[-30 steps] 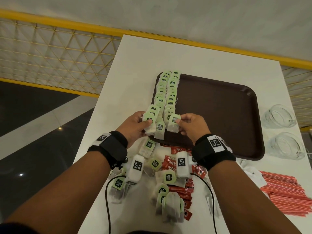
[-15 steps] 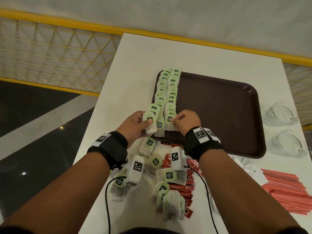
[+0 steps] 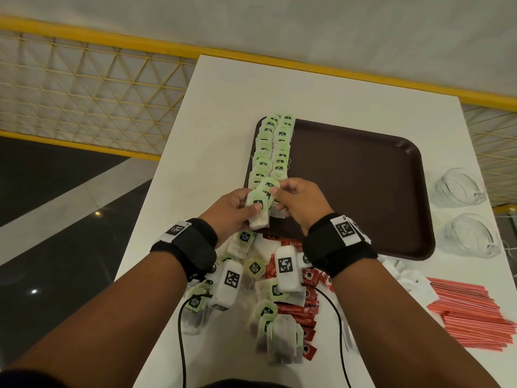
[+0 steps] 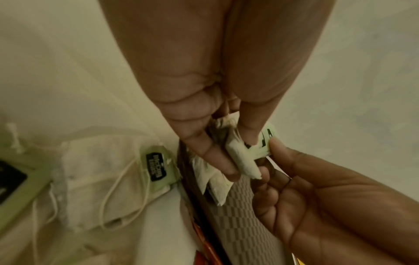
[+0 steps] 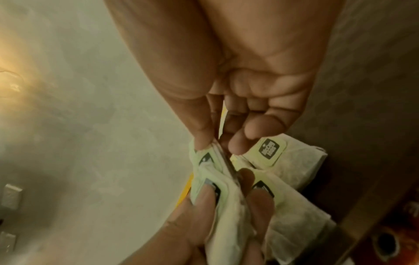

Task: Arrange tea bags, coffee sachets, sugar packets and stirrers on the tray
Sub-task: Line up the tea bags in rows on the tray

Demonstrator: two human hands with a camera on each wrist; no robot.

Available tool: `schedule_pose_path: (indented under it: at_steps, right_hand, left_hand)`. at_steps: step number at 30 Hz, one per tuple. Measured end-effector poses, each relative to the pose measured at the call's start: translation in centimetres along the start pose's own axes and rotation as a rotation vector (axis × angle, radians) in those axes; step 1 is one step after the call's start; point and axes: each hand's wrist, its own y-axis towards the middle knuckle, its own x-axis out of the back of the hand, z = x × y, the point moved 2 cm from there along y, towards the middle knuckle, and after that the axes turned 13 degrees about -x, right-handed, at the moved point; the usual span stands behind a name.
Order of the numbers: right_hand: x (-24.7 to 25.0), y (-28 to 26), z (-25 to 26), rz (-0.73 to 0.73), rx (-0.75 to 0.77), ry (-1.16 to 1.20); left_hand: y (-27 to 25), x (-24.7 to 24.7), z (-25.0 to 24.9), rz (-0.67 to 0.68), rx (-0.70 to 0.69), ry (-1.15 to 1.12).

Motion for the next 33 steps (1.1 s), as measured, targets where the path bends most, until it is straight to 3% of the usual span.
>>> schedule_pose_path:
  at_steps: [6, 15, 21, 33]
  right_hand:
    - [1.5, 0.0, -1.0, -0.005, -0.062, 0.156]
    - [1.9, 1.3, -2.6, -0.086, -0.058, -0.288]
    - [1.4, 2.1, -2.5, -0.185, -0.064, -0.263]
    - [1.3, 2.9, -1.9, -0.205, -0.104, -0.252]
  left_hand:
    - [-0.1, 0.9, 0.0, -0.069, 0.011, 0.029]
    - [-0.2, 2.0, -0.2, -0.147, 0.004, 0.031]
    - [-0.2, 1.9, -0.3, -0.158, 0.006, 0.018]
    - [-0.1, 1.4, -0.4, -0.156, 0.011, -0.014]
